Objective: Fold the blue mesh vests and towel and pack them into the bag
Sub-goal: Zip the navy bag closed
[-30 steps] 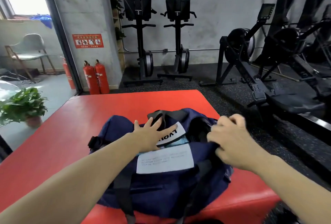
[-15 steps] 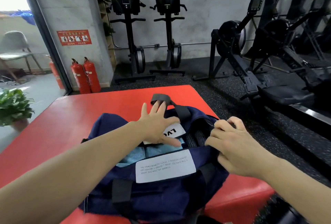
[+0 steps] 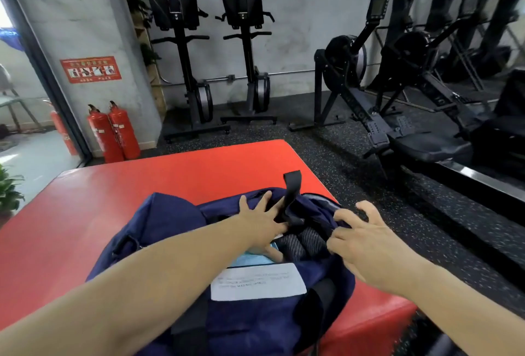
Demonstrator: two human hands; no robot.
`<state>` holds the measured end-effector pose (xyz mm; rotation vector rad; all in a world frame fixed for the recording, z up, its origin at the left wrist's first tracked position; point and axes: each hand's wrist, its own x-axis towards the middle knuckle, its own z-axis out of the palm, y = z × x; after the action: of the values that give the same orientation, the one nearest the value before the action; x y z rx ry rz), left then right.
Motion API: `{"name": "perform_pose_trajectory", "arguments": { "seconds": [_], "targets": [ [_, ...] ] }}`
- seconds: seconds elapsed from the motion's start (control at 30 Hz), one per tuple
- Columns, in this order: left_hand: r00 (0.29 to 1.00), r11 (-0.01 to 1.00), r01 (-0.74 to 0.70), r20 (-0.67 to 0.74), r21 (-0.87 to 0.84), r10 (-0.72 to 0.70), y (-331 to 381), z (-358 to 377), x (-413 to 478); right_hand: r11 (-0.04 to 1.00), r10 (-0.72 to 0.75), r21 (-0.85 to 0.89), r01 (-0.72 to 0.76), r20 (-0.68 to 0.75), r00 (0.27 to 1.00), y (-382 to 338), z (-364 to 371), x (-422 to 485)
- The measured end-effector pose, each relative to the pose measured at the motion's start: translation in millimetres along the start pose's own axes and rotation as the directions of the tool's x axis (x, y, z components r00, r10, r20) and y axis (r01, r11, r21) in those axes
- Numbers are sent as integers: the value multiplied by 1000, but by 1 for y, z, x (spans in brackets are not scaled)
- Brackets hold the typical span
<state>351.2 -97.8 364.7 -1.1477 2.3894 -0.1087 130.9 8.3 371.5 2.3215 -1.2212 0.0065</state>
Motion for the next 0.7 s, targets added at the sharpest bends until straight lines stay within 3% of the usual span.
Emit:
{"name": "perform_pose_trajectory", "arguments": {
  "seconds": [0.17, 0.27, 0.37, 0.43, 0.5, 0.57, 0.7],
  "targets": [
    [999, 994, -22, -38, -111, 18, -23, -30, -40, 1000, -3, -17, 2, -23, 1000, -3, -18, 5],
    [984, 966, -26, -180, -259, -22, -46, -47, -85, 1000, 13, 20, -12, -7, 1000, -11, -31, 10],
    [944, 901, -9, -301, -434, -135, -74, -42, -141, 995, 19, 102, -13, -55, 998, -28, -44, 19],
    [894, 841, 74, -338, -536, -295, -88, -23, -177, 980, 51, 195, -35, -77, 996, -41, -56, 25],
    [777, 731, 215, -339, -648, -530, -100, 8, -205, 947, 89, 314, -74, -32, 996, -53, -65, 31],
    [641, 561, 337, -252, -756, -725, -104, 38, -225, 913, 125, 372, -167, 134, 983, -63, -69, 36],
    [625, 184, 354, 85, -917, -776, -95, 83, -241, 863, 91, 458, -211, 270, 959, -99, -66, 57]
  ]
}}
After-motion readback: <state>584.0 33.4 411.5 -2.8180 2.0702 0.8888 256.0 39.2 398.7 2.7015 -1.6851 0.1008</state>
